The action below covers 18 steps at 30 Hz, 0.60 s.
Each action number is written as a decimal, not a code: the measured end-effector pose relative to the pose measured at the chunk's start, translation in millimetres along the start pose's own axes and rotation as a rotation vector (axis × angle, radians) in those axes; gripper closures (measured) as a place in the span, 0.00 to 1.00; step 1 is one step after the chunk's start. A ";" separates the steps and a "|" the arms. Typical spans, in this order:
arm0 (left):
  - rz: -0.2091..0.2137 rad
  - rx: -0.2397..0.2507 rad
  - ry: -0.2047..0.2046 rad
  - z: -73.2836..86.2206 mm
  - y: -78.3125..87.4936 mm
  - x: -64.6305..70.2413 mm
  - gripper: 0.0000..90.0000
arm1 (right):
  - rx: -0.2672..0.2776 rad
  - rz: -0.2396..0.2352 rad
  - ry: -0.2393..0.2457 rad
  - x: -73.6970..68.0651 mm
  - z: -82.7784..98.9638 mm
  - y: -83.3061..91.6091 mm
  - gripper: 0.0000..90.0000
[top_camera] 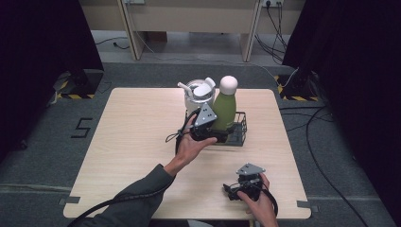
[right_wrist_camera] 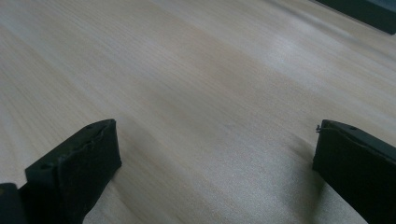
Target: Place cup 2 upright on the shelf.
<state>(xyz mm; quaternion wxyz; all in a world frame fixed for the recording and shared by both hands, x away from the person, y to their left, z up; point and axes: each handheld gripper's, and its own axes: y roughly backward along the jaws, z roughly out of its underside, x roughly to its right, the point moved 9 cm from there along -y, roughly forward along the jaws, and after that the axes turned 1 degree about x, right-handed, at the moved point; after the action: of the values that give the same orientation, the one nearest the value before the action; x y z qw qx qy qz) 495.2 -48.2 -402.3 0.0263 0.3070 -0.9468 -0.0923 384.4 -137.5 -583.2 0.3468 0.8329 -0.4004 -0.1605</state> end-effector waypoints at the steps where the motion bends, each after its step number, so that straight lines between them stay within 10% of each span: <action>1: 0.000 0.000 0.000 0.0 0.0 0.0 0.23 | 0.000 0.000 0.000 0.0 0.0 0.0 0.01; 18: -0.019 -0.007 0.026 -1.1 -31.2 8.2 0.23 | 0.001 -0.001 0.003 0.2 -0.1 0.0 0.01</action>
<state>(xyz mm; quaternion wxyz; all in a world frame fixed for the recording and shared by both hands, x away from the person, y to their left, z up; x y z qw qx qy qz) 506.7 -78.0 -407.2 0.0387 0.3170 -0.9432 -0.0917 384.6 -137.6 -583.1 0.3470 0.8335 -0.3994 -0.1592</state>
